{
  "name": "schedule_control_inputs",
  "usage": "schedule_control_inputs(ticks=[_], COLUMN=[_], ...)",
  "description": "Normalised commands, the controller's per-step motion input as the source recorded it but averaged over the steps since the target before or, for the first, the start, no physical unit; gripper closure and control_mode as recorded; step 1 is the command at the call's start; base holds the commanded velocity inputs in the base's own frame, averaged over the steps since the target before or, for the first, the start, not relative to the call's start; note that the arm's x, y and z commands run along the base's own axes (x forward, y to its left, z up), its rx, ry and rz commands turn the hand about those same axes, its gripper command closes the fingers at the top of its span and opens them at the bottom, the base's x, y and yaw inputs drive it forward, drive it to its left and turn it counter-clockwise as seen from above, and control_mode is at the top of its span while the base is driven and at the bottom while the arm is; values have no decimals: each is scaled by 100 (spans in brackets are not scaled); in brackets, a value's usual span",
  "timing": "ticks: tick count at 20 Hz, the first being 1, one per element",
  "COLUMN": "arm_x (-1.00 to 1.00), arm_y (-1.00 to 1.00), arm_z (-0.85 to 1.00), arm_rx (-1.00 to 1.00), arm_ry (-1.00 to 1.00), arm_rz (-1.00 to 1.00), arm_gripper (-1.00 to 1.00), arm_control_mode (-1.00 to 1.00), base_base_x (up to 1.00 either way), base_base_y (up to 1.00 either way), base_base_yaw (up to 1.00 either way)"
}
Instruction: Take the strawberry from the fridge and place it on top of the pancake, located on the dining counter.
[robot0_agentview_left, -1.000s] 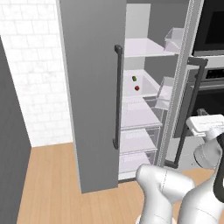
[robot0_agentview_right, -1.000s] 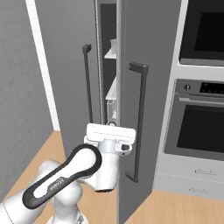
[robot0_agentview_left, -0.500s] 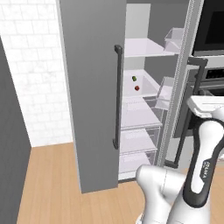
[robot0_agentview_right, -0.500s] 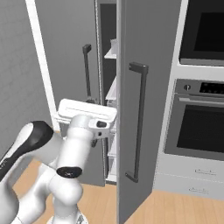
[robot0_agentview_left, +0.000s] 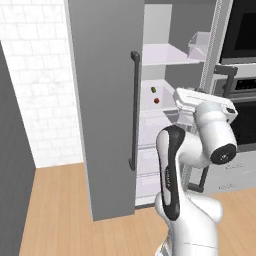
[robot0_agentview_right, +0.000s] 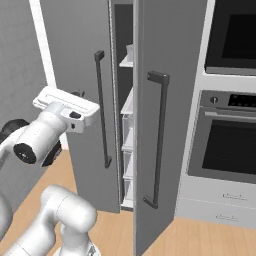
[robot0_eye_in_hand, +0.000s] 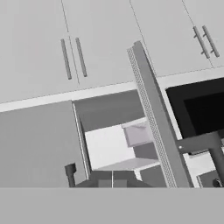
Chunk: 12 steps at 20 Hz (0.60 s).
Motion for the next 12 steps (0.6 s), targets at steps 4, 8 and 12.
schedule_control_inputs(ticks=[4, 8, 12], arm_x=[86, 68, 57], arm_y=[29, 29, -2], arm_z=[-17, -10, -24], arm_rx=[14, -2, 0], arm_ry=[-6, 1, 2], arm_rz=[-18, -28, -7], arm_gripper=[100, 100, 100], arm_control_mode=[-100, -100, -100], base_base_x=[0, 0, 0], base_base_y=[0, 0, 0], base_base_yaw=[0, 0, 0])
